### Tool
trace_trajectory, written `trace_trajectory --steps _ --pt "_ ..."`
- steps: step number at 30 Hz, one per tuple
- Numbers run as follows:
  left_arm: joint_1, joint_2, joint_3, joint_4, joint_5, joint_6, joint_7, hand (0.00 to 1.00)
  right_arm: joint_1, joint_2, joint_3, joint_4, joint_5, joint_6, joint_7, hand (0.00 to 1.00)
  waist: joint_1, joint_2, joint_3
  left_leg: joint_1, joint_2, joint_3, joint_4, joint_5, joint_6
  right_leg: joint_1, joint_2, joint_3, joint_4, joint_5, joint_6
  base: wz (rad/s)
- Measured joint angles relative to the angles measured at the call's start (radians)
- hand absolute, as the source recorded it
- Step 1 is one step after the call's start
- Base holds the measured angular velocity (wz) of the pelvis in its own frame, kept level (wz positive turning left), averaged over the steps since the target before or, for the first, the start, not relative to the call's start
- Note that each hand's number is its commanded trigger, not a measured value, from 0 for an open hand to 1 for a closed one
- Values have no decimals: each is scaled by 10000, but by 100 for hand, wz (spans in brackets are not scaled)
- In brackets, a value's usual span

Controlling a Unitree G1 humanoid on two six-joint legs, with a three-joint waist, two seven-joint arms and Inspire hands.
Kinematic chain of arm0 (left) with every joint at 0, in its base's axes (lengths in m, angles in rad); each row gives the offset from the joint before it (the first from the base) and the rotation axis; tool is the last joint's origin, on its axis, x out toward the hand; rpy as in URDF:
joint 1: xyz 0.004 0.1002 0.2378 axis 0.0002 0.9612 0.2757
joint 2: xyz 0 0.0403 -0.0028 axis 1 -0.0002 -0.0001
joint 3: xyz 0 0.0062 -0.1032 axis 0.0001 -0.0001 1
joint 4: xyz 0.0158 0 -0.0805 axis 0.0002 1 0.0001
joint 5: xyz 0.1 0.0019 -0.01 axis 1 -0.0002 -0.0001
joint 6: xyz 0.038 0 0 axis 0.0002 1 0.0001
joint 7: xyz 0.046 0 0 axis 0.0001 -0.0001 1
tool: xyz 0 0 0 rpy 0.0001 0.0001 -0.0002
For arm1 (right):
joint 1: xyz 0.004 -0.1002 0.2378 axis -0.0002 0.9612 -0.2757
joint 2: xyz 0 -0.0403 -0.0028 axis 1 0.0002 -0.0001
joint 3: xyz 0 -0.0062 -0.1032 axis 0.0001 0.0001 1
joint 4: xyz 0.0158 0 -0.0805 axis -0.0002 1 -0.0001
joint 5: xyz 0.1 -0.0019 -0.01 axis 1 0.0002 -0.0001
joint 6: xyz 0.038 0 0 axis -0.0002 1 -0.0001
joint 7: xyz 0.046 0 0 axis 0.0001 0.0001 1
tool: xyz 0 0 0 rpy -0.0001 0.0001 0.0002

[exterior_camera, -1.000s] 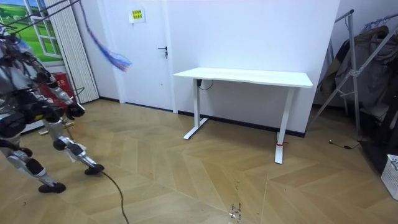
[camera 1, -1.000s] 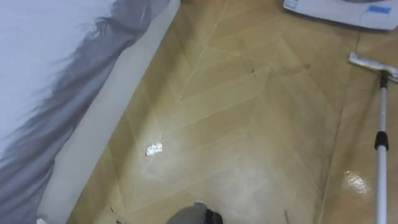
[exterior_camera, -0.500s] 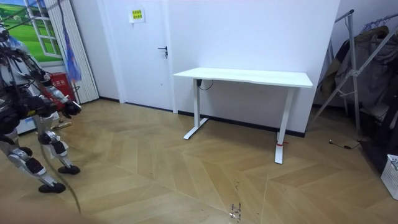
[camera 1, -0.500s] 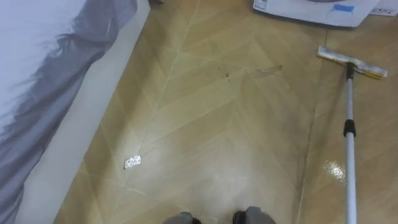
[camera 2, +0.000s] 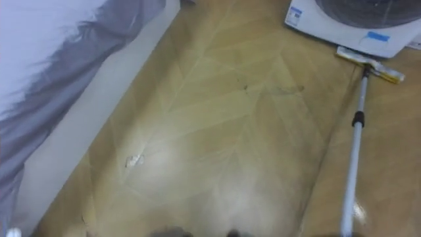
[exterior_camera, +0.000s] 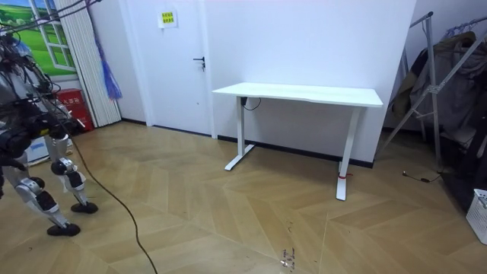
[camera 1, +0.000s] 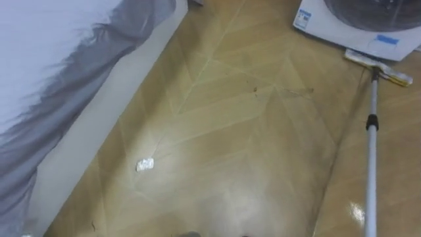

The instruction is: Mop floor

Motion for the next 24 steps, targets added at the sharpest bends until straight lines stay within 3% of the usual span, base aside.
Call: trace_trajectory --steps 6,11,15,18,22,24 --pt "31 -56 412 279 55 -8 301 0 1376 358 -6 183 -1316 -13 -221 100 -764 -67 -132 2231 -19 158 -1840 453 -61 1916 118 202 -1428 94 59 -4" --pt "106 -139 826 368 492 29 651 0 2207 789 -13 54 -1826 27 -65 100 -840 -263 -280 3991 70 400 -3189 741 -131 3333 307 456 -2343 184 22 -24" --pt "179 -252 1440 352 948 207 671 0 2317 1121 -61 -44 -2246 60 103 100 -1105 -378 -264 4911 157 459 -3742 772 -154 4185 461 594 -2821 204 21 -9" --pt "205 -312 1534 361 1227 242 650 0 2423 1286 -61 -252 -2246 173 442 100 -1113 -560 -251 5185 174 462 -3785 772 -154 4513 494 635 -3010 211 21 -5" --pt "199 -487 1664 417 1459 260 547 0 2350 1319 -148 -285 -2278 241 591 100 -1110 -547 -268 5293 194 497 -3785 771 -155 4660 507 626 -3087 289 36 -7" --pt "204 -537 1819 418 1638 288 380 0 2414 1363 -157 -533 -2278 320 667 100 -1188 -489 -199 5472 232 453 -3784 770 -155 4995 542 625 -3382 416 36 0"
